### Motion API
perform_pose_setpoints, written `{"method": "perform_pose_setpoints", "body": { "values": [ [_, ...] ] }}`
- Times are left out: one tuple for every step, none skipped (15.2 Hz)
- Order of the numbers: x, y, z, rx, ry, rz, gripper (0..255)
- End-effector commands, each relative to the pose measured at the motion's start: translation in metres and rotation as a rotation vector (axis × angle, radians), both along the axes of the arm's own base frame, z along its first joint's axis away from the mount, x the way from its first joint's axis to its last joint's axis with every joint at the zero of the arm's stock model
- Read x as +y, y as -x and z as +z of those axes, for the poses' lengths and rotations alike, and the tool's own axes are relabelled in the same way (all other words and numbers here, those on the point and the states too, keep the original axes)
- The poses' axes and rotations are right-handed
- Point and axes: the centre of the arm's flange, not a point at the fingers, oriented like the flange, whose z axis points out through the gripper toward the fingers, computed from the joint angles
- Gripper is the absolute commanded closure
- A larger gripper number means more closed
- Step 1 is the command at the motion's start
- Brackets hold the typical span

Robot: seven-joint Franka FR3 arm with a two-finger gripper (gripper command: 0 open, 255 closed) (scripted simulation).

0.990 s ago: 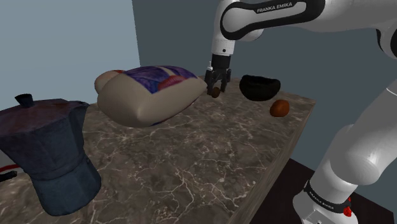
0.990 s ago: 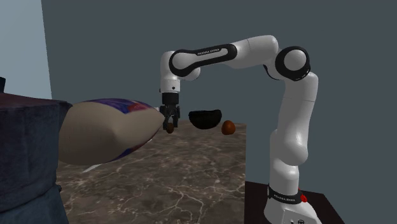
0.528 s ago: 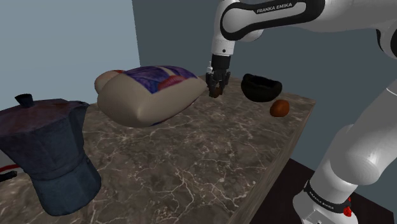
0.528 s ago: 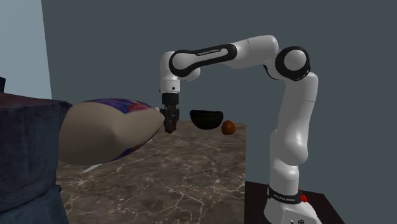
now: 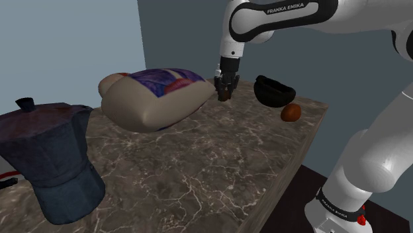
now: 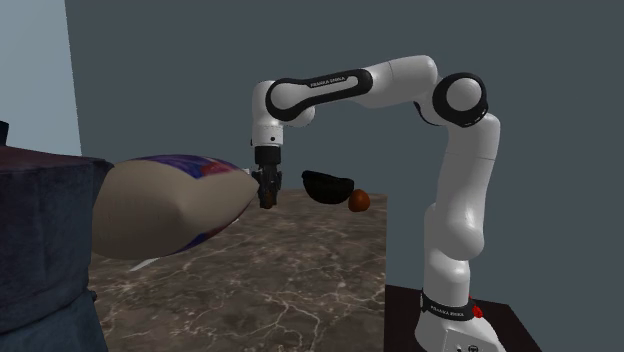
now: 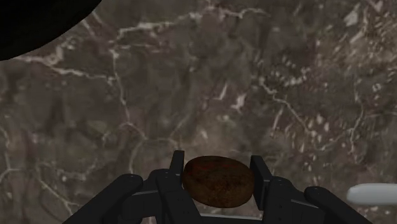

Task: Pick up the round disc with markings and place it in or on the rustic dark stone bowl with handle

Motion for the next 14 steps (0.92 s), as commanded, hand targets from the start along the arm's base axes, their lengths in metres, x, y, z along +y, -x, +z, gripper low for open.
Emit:
{"method": "perform_pose_setpoints", "body": {
  "values": [
    [0.000,0.000,0.000,0.000,0.000,0.000,255],
    [0.000,0.000,0.005,0.000,0.000,0.000,255],
    [0.000,0.000,0.011,0.000,0.000,0.000,255],
    [0.000,0.000,0.016,0.000,0.000,0.000,255],
    [0.000,0.000,0.021,0.000,0.000,0.000,255],
    [0.000,0.000,0.026,0.000,0.000,0.000,255],
    [0.000,0.000,0.032,0.000,0.000,0.000,255],
    [0.000,0.000,0.037,0.000,0.000,0.000,255],
    [0.000,0.000,0.042,0.000,0.000,0.000,255],
    [0.000,0.000,0.048,0.000,0.000,0.000,255],
    [0.000,0.000,0.053,0.000,0.000,0.000,255],
    [0.000,0.000,0.058,0.000,0.000,0.000,255],
    [0.000,0.000,0.063,0.000,0.000,0.000,255],
    [0.000,0.000,0.069,0.000,0.000,0.000,255]
  ]
}}
